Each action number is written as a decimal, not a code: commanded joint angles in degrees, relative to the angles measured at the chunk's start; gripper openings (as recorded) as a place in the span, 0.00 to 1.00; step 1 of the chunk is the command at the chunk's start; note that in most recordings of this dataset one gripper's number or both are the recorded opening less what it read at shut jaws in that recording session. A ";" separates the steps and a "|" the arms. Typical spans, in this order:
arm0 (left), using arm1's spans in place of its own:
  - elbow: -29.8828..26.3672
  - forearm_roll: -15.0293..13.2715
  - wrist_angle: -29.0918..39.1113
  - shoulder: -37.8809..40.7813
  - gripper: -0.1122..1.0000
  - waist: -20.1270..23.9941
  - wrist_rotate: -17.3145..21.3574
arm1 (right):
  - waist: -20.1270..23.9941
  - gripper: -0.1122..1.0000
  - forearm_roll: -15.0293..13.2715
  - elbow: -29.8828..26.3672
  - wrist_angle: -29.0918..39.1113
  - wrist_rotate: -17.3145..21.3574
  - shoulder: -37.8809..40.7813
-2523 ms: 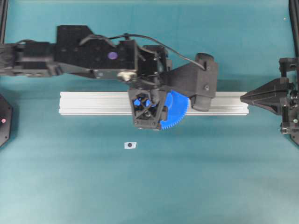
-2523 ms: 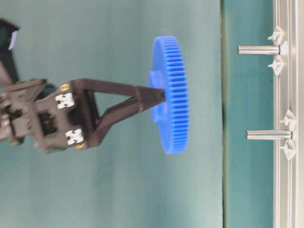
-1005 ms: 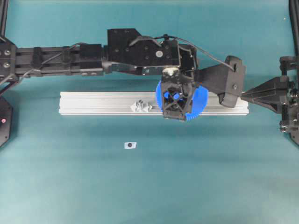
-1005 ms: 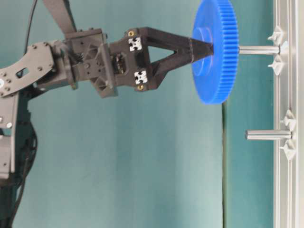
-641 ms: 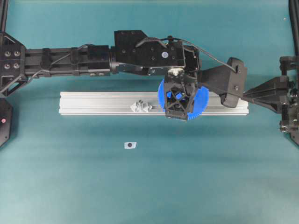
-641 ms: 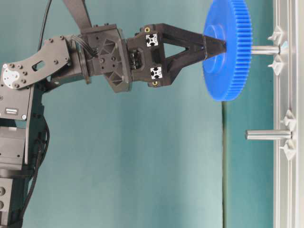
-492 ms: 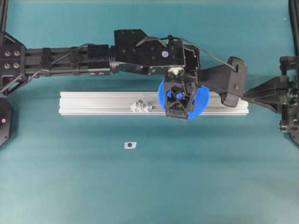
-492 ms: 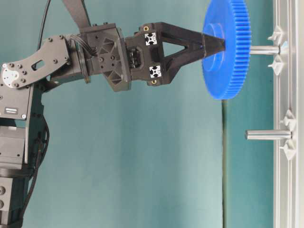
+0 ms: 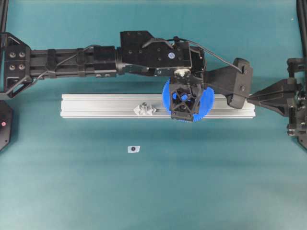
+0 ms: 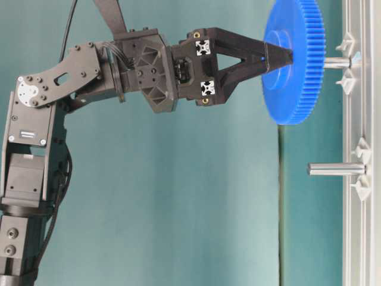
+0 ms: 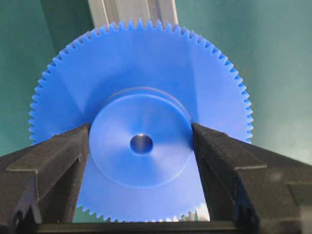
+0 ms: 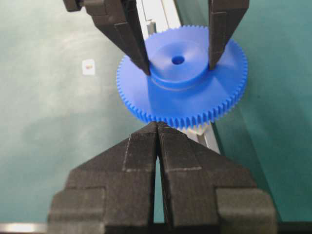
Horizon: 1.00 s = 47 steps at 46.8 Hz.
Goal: Find the location of the shaft and insert the large gear.
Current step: 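Align the gear's center hole with the shaft tip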
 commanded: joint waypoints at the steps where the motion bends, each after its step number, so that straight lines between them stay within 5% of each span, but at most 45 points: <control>1: -1.93 0.26 -0.35 -1.14 0.74 0.62 0.18 | -0.18 0.11 -0.09 -0.53 -0.26 0.53 0.26; 47: -2.02 0.26 -0.35 -0.70 0.74 3.52 2.64 | -0.18 0.11 0.00 -0.44 -0.26 0.79 -0.79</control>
